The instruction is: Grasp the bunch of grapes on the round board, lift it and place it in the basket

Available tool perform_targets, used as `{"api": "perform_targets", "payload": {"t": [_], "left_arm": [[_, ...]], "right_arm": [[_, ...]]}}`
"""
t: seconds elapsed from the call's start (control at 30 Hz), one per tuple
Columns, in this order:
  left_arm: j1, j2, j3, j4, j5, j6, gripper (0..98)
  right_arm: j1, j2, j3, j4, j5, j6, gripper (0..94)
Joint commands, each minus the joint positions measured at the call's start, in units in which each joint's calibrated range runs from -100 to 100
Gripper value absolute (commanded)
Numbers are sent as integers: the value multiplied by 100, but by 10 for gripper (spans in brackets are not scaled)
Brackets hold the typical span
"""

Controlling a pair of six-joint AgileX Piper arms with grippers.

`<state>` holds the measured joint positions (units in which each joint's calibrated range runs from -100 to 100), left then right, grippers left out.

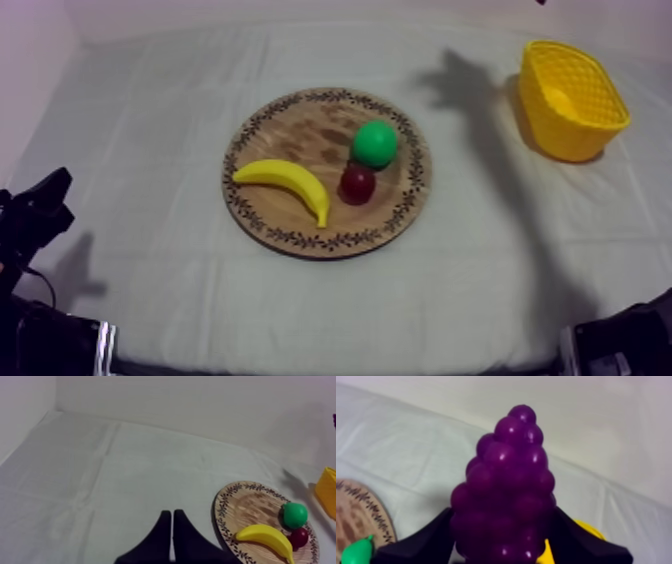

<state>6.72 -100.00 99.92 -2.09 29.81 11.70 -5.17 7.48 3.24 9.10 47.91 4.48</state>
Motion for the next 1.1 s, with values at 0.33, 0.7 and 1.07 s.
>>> {"api": "perform_targets", "payload": {"t": [0.33, 0.7, 1.07], "left_arm": [[-3, 0, -3, 2, 1, -1, 1], [-3, 0, -3, 2, 1, -1, 1], [-3, 0, -3, 2, 1, -1, 1]], "right_arm": [[500, -193, 1278, 970, -662, -1454, 449], [942, -41, 1964, 1236, -617, -1584, 457], [1161, 204, 2297, 767, -1069, -967, 453]]}}
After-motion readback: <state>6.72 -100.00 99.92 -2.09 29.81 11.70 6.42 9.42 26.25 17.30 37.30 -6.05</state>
